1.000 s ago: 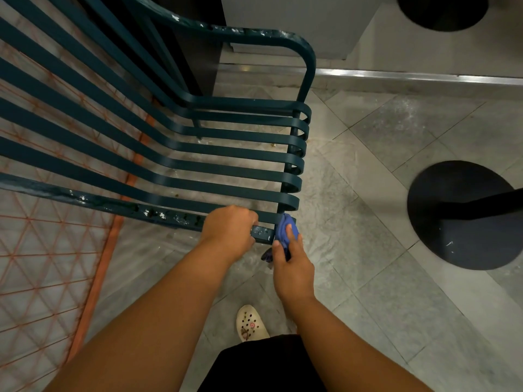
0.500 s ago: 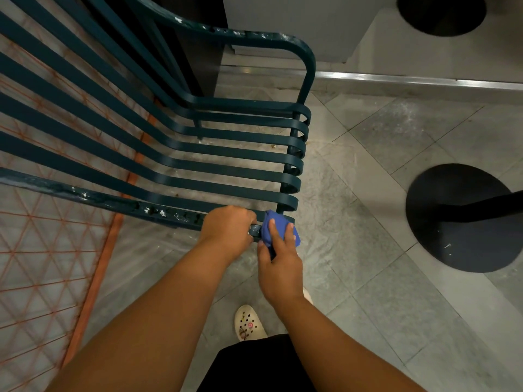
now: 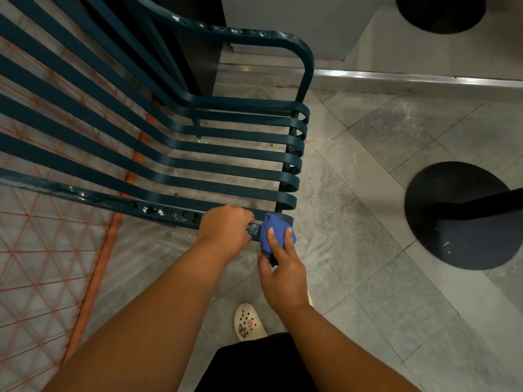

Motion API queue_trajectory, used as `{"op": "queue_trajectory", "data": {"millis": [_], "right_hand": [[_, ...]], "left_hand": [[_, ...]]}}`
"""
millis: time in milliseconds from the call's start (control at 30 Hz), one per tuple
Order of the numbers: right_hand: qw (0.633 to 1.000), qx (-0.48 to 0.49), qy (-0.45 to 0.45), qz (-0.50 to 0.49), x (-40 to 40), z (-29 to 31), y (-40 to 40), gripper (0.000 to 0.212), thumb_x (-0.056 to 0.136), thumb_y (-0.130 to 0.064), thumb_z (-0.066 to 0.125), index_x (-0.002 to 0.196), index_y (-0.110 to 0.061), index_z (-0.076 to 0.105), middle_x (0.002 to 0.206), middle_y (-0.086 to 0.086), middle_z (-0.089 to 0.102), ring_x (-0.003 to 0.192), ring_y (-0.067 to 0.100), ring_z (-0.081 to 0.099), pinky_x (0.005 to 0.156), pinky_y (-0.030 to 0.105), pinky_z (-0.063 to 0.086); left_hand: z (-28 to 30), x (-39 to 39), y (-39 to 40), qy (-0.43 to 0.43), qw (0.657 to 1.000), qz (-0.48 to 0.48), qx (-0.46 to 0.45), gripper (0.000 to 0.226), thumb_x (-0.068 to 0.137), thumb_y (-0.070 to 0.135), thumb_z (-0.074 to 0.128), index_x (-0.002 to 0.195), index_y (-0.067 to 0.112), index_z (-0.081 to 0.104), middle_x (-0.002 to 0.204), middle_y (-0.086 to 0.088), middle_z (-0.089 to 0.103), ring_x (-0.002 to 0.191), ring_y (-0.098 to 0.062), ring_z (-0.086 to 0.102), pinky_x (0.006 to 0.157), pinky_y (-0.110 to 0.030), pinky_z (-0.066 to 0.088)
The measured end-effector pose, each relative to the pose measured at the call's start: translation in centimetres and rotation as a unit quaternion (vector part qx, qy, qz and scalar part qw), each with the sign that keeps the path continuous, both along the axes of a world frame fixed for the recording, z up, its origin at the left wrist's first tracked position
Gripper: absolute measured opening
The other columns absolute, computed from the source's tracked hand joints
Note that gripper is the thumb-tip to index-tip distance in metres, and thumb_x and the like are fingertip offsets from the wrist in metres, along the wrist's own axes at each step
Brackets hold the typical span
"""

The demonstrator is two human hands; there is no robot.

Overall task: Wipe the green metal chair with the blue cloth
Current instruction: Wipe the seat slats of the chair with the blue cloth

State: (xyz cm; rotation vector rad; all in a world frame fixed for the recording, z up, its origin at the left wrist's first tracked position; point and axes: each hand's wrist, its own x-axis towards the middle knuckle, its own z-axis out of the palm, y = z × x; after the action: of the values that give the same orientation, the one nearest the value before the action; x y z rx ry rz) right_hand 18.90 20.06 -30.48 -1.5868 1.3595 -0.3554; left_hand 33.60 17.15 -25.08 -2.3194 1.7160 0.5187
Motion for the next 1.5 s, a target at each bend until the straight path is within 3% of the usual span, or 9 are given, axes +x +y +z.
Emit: {"op": "queue_trajectory", "data": {"millis": [133,367,467,633,1000,1133,1267,1400,1500], "right_hand": [[0.991,0.102,-0.01,-0.084,1.4,1.0,-2.2,0.047,0.094,-0.047,0.049,0.138,-0.031,0.047,0.158,0.001,0.02,0.14,0.018,0.03,0.109,0.025,0.028],[0.99,0.071,-0.048,-0.113,0.2,0.5,-2.5,0.043,0.085,-0.015,0.07,0.126,-0.023,0.06,0.141,-0.002,0.043,0.124,0.01,0.046,0.093,0.002,0.03],[0.991,0.082,-0.034,-0.102,0.7,0.8,-3.4,0.061,0.083,-0.011,0.07,0.138,-0.024,0.047,0.132,-0.001,0.045,0.117,0.008,0.047,0.098,0.012,0.034],[1.0,-0.008,0.011,-0.013,1.2,0.6,-2.4,0.057,0.083,-0.01,0.07,0.135,-0.024,0.051,0.134,0.002,0.041,0.122,0.017,0.041,0.104,0.025,0.039],[0.993,-0.074,0.06,0.066,0.8,0.5,-3.3,0.061,0.081,-0.016,0.071,0.136,-0.028,0.047,0.135,0.0,0.042,0.118,0.019,0.034,0.098,0.026,0.037],[0.999,-0.029,-0.029,0.036,-0.9,-1.0,-3.9,0.061,0.075,-0.01,0.075,0.128,-0.031,0.052,0.126,-0.007,0.047,0.111,0.009,0.043,0.093,0.016,0.036],[0.972,0.175,-0.128,-0.09,-1.9,-2.1,-3.9,0.059,0.079,0.008,0.065,0.124,-0.028,0.051,0.12,-0.005,0.055,0.107,0.015,0.058,0.091,0.032,0.054],[0.984,0.148,-0.088,-0.051,-1.1,-1.2,-5.0,0.05,0.079,0.012,0.062,0.114,-0.022,0.052,0.11,-0.001,0.056,0.092,0.011,0.059,0.065,0.008,0.049],[1.0,0.028,0.004,0.009,-0.1,-0.3,-4.0,0.057,0.08,0.005,0.063,0.127,-0.025,0.052,0.126,0.001,0.05,0.11,0.013,0.051,0.086,0.009,0.039]], "left_hand": [[0.2,0.0,-0.2,0.002,1.0,-0.003,0.009,0.021,0.085,0.033,0.065,0.106,0.031,0.066,0.093,0.005,0.067,0.085,-0.017,0.062,0.064,-0.027,0.043],[0.1,0.1,-0.1,0.002,1.0,-0.003,0.005,0.021,0.085,0.029,0.064,0.105,0.03,0.067,0.091,0.005,0.067,0.084,-0.018,0.062,0.064,-0.027,0.044],[0.1,0.1,-0.2,0.0,1.0,-0.001,0.012,0.02,0.085,0.028,0.064,0.105,0.03,0.067,0.091,0.004,0.067,0.083,-0.018,0.062,0.065,-0.028,0.046],[-0.1,0.1,-0.1,0.003,1.0,0.001,0.009,0.019,0.087,0.033,0.063,0.105,0.029,0.067,0.091,0.004,0.067,0.082,-0.017,0.062,0.063,-0.027,0.044],[0.0,-0.1,-0.3,-0.005,1.0,0.004,0.03,0.026,0.086,0.029,0.065,0.112,0.03,0.065,0.095,0.003,0.067,0.086,-0.018,0.063,0.071,-0.031,0.053],[0.1,0.0,-0.2,-0.005,1.0,0.005,0.025,0.025,0.085,0.029,0.065,0.11,0.03,0.066,0.095,0.003,0.068,0.086,-0.02,0.063,0.07,-0.032,0.052],[-0.1,-0.1,0.1,-0.005,1.0,0.002,0.013,0.027,0.085,0.03,0.066,0.113,0.031,0.065,0.098,0.004,0.068,0.089,-0.019,0.063,0.07,-0.03,0.049],[-0.1,0.2,0.1,0.011,1.0,0.008,0.01,0.026,0.085,0.029,0.066,0.111,0.031,0.066,0.097,0.004,0.068,0.087,-0.018,0.063,0.071,-0.031,0.052],[-0.3,0.1,0.2,0.008,1.0,0.01,0.006,0.026,0.084,0.029,0.067,0.11,0.031,0.065,0.095,0.004,0.067,0.086,-0.018,0.062,0.07,-0.032,0.053]]}}
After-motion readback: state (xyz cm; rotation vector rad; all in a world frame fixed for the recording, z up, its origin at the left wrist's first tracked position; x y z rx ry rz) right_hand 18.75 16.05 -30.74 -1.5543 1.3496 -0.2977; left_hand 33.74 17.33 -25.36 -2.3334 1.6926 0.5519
